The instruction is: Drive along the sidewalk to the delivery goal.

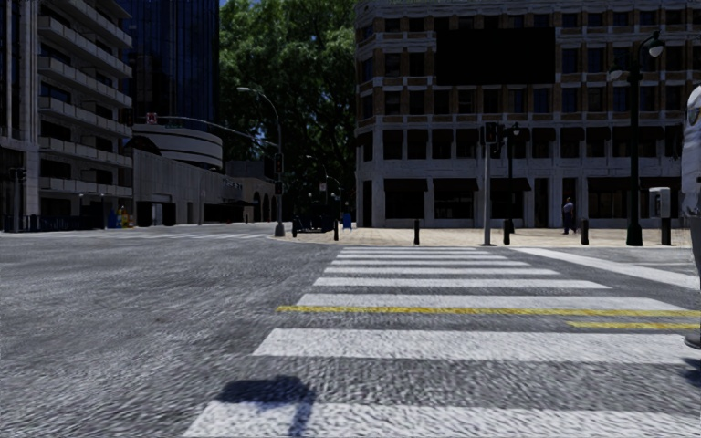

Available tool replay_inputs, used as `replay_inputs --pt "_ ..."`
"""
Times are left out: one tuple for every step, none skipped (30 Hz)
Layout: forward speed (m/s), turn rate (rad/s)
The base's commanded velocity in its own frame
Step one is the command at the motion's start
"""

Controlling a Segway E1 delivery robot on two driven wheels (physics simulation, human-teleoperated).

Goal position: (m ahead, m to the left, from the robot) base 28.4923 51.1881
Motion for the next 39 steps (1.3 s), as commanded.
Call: replay_inputs --pt "2.0 0.0" --pt "2.0 0.0" --pt "2.0 0.0" --pt "2.0 0.0" --pt "2.0 0.0" --pt "2.0 0.0" --pt "2.0 0.0" --pt "2.0 0.0" --pt "2.0 0.0" --pt "2.0 0.0" --pt "2.0 0.0" --pt "2.0 0.0" --pt "2.0 0.0" --pt "2.0 0.0" --pt "2.0 0.0" --pt "2.0 0.0" --pt "2.0 0.0" --pt "2.0 0.0" --pt "2.0 0.0" --pt "2.0 0.0" --pt "2.0 -0.05" --pt "2.0 -0.13" --pt "2.0 -0.18" --pt "2.0 -0.19" --pt "2.0 -0.19" --pt "2.0 -0.2" --pt "2.0 -0.21" --pt "2.0 -0.25" --pt "2.0 -0.25" --pt "2.0 -0.27" --pt "2.0 -0.28" --pt "2.0 -0.28" --pt "2.0 -0.29" --pt "2.0 -0.29" --pt "2.0 -0.29" --pt "2.0 -0.29" --pt "2.0 -0.29" --pt "2.0 -0.29" --pt "2.0 -0.29"
